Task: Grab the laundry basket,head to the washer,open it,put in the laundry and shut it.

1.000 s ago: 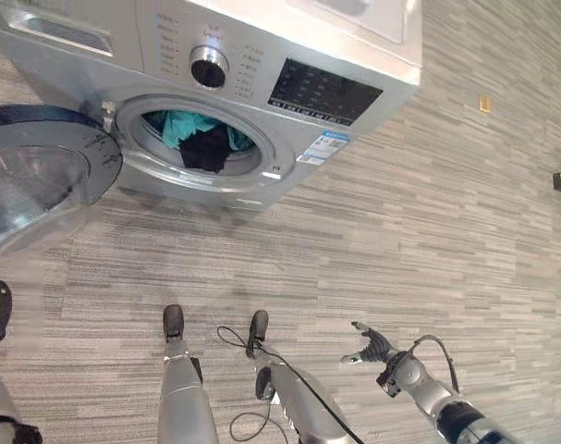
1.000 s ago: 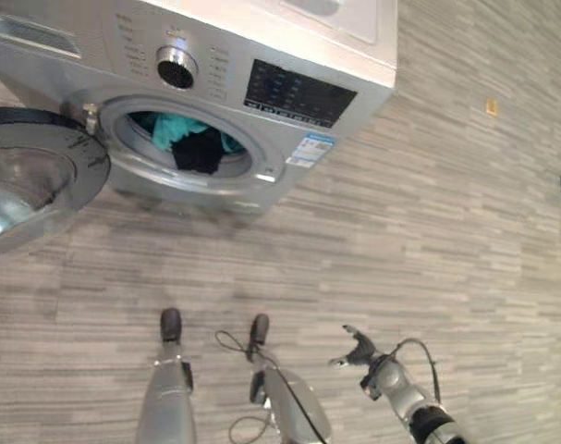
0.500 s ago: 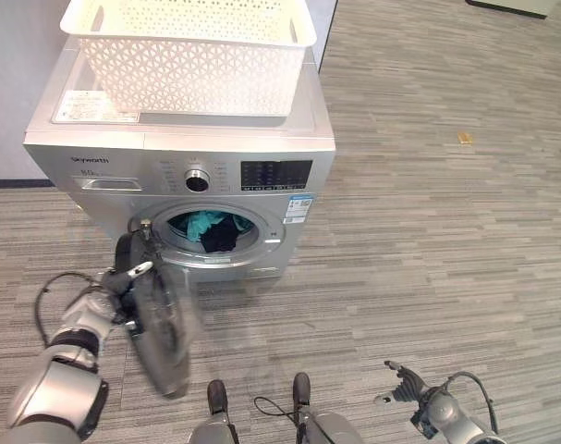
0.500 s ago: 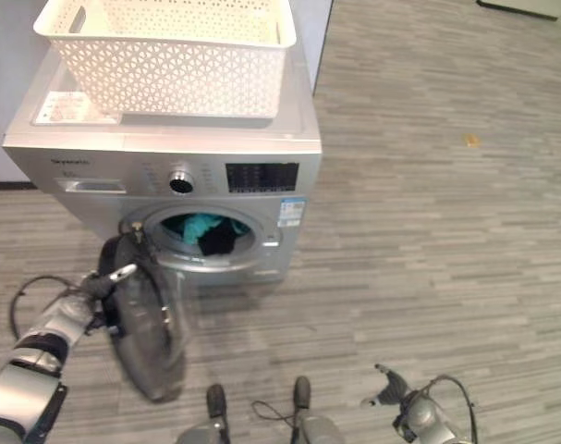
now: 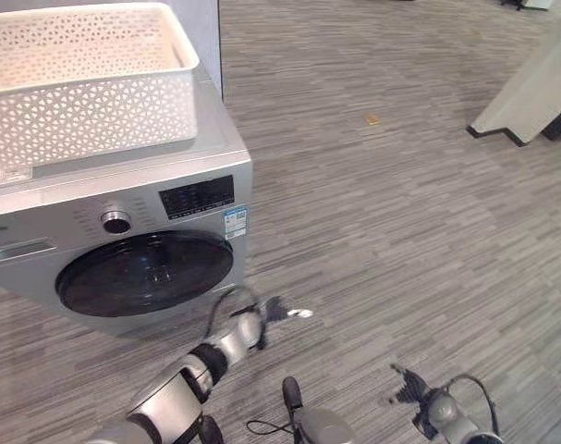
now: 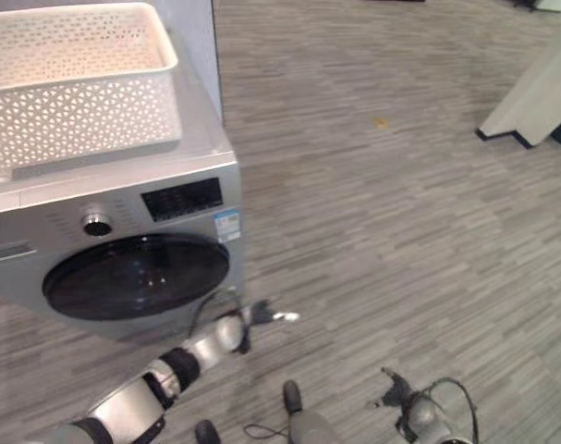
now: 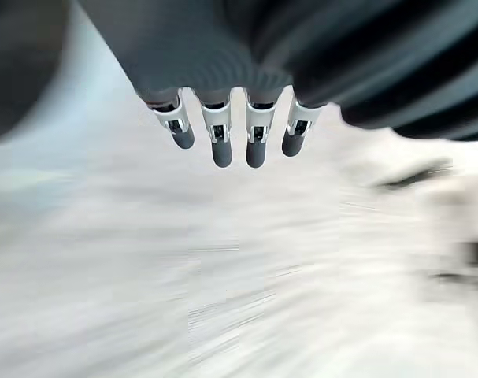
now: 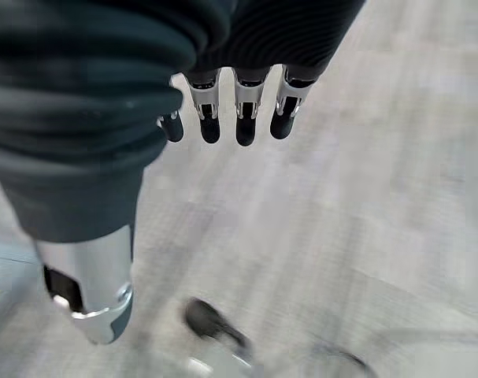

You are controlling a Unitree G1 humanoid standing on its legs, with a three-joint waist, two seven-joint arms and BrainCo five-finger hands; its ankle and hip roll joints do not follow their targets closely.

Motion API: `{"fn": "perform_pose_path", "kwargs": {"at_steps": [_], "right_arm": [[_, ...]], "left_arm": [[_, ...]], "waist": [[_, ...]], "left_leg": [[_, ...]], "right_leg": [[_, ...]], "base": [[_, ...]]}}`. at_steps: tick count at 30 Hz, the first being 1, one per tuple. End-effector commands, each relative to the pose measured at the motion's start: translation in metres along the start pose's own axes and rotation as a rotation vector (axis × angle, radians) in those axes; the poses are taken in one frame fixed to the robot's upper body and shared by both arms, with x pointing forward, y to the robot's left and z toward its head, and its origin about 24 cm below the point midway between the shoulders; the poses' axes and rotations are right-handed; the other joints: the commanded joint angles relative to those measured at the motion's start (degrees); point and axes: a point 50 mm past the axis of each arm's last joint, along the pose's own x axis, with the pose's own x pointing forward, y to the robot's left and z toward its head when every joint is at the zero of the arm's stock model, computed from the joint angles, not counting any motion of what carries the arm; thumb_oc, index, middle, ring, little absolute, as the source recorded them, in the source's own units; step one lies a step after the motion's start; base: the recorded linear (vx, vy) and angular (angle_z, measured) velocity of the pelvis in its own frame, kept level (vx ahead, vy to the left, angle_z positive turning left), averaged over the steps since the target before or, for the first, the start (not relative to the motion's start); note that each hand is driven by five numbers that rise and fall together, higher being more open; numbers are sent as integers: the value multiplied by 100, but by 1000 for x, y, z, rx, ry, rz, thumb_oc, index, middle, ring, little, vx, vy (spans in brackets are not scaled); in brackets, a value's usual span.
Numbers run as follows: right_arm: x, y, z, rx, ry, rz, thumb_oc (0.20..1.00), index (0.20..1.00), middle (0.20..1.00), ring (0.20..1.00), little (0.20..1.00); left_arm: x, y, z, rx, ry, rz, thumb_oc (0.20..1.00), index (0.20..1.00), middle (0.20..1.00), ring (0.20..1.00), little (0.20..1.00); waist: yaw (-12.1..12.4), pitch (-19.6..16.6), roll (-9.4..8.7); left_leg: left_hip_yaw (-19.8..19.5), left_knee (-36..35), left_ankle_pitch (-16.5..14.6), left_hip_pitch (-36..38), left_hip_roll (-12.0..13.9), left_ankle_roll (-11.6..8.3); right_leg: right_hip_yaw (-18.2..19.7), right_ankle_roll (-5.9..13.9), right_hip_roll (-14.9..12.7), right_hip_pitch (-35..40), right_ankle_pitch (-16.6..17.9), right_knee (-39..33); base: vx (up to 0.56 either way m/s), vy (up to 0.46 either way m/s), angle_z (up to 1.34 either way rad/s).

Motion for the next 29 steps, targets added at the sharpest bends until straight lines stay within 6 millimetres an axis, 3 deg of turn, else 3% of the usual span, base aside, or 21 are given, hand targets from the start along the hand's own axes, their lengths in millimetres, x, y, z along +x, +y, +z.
{"fn": "perform_pose_path", "kwargs": {"at_steps": [1,5,9,15,17,22,23,29], "right_arm": [[-7,3,-31,-42,83,-2,1000,1000,1000,1000,1000],[-8,12,-30,-22,66,13,1000,1000,1000,1000,1000],[-5,15,-10,-2,-18,-6,1000,1000,1000,1000,1000],[-4,22,9,47,-97,-19,1000,1000,1000,1000,1000],[-5,37,0,109,-51,11,1000,1000,1000,1000,1000],[-8,57,-17,151,46,63,1000,1000,1000,1000,1000],[-11,68,-27,165,105,94,1000,1000,1000,1000,1000],[-16,80,-41,180,188,139,1000,1000,1000,1000,1000]], "left_arm": [[-17,26,2,-27,-127,14,1000,1000,1000,1000,1000],[-30,13,-13,-34,-115,9,1000,1000,1000,1000,1000],[-53,-4,-52,-86,-8,45,1000,1000,1000,1000,1000],[-111,-34,-118,-377,241,159,1000,1000,1000,1000,1000],[-153,-65,-162,-593,509,247,1000,1000,1000,1000,1000],[-181,-92,-185,-642,707,262,1000,1000,1000,1000,1000],[-197,-107,-194,-680,816,262,1000,1000,1000,1000,1000],[-223,-134,-203,-843,976,282,1000,1000,1000,1000,1000]], "waist": [[425,39,339],[545,20,396],[715,-10,413],[1025,-140,413],[1200,-245,407],[1300,-345,402],[1356,-400,400],[1405,-504,431]], "left_leg": [[-556,194,-369,-12,322,-223],[-686,157,-330,-5,291,-249],[-853,115,-289,-10,243,-259],[-1053,109,-269,14,164,-251],[-1185,111,-252,18,117,-229],[-1292,127,-242,42,77,-210],[-1352,171,-257,56,60,-199],[-1451,231,-295,149,42,-191]], "right_leg": [[-361,420,-294,-55,-690,497],[-505,406,-311,110,-720,427],[-687,378,-331,266,-761,381],[-920,340,-380,491,-796,351],[-1050,312,-406,593,-821,354],[-1148,291,-424,700,-840,351],[-1189,271,-431,760,-869,369],[-1244,221,-431,917,-934,386]], "base": [[23,-13,34],[16,-23,32],[-2,-40,26],[-4,-35,25],[-55,-56,42],[-36,-21,22],[-13,-11,12],[-8,-3,8]]}}
